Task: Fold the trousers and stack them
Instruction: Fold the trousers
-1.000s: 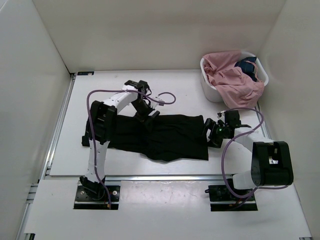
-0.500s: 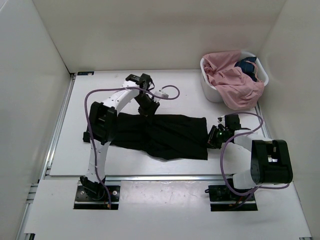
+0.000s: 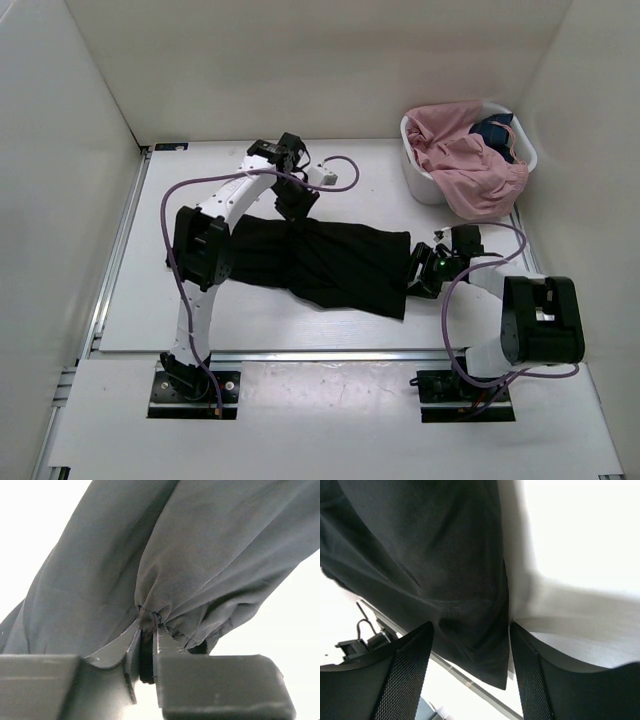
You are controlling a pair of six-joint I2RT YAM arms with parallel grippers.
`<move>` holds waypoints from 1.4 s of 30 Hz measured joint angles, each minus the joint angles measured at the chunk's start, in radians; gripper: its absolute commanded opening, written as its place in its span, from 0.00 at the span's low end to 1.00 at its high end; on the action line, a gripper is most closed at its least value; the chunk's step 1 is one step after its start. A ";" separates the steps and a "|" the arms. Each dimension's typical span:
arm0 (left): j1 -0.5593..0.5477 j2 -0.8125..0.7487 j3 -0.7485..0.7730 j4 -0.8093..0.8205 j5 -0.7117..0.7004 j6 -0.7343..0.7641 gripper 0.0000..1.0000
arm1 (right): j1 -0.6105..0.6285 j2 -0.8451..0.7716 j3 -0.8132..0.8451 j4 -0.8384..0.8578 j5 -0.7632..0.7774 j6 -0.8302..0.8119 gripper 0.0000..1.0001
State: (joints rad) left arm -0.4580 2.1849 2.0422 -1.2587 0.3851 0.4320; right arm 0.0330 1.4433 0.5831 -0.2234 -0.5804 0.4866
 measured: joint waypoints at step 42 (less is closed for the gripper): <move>0.187 0.008 -0.291 0.089 -0.105 -0.082 1.00 | 0.298 0.175 1.268 -0.993 0.520 -0.099 0.00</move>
State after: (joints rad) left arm -0.2714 2.1933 1.7515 -1.1702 0.2798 0.3500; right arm 0.3313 1.6180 1.8507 -1.2167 -0.0601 0.3874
